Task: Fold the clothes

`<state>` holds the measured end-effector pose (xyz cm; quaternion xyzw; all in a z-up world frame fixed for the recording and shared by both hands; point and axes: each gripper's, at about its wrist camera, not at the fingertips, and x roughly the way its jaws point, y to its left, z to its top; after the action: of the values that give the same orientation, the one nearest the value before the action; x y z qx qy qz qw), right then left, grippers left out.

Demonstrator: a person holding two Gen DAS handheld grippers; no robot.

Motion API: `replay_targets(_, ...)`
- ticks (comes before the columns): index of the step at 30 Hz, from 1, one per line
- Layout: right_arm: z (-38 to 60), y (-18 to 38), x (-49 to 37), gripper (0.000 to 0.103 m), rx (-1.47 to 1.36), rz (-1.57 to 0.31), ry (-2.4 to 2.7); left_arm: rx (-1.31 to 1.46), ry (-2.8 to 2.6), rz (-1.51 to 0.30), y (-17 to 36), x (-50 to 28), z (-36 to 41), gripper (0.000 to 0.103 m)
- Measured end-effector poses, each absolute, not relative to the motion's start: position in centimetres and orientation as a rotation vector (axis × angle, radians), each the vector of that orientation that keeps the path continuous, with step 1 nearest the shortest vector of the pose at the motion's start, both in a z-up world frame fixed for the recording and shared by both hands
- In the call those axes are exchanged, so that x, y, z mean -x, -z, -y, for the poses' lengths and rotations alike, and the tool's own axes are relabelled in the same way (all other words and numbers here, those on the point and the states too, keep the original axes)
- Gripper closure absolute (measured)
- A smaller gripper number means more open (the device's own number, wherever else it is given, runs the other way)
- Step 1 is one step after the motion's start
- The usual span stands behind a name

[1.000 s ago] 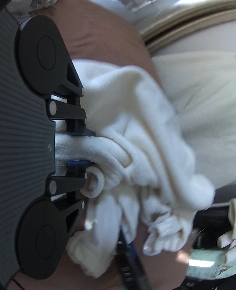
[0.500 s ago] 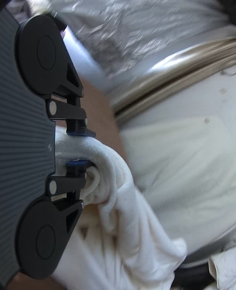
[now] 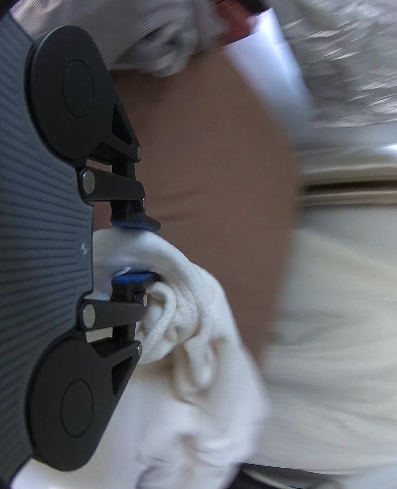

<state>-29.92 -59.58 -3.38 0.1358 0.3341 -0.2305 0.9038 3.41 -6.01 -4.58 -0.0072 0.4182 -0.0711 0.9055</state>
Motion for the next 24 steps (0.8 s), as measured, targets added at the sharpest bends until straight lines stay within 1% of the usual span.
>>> replay_targets(2,60.5,7.1,29.4,0.088,-0.329,-0.846,0.519,0.104,0.149,-0.930,5.8,-3.8,5.0,0.072)
replay_targets(3,60.9,8.8,29.1,0.071,-0.352,-0.914,0.546,0.142,0.150,-0.931,5.8,-3.9,4.5,0.071)
replay_targets(5,61.2,10.1,28.9,0.051,-0.352,-0.974,0.624,0.182,0.171,-0.871,4.9,-3.5,4.1,0.071)
replay_targets(7,60.0,9.8,28.9,0.038,-0.281,-0.976,0.651,0.216,0.235,-0.746,3.8,-2.3,4.2,0.072)
replay_targets(9,58.7,8.8,28.3,0.037,-0.229,-0.963,0.636,0.199,0.309,-0.666,2.8,-1.6,4.4,0.072)
replay_targets(11,58.9,8.4,28.5,0.037,-0.328,-0.913,0.509,0.158,0.348,-0.637,2.4,-1.2,4.9,0.072)
replay_targets(15,58.9,7.1,29.5,0.037,-0.473,-0.781,0.293,0.093,0.235,-0.669,3.4,-2.0,5.5,0.071)
replay_targets(16,58.7,6.6,29.8,0.037,-0.500,-0.743,0.246,0.070,0.176,-0.666,3.4,-2.2,5.6,0.069)
replay_targets(17,58.6,6.2,30.1,0.037,-0.527,-0.705,0.199,0.046,0.118,-0.663,3.5,-2.3,5.7,0.060)
replay_targets(18,58.6,5.8,30.4,0.037,-0.548,-0.667,0.158,0.035,0.072,-0.656,3.5,-2.4,5.8,0.056)
replay_targets(22,59.2,6.1,29.5,0.036,-0.650,-0.554,0.101,0.047,0.092,-0.579,2.8,-1.2,6.8,0.055)
replay_targets(24,58.4,7.4,27.9,0.036,-0.699,-0.577,0.074,0.034,0.151,-0.498,2.1,0.4,7.4,0.056)
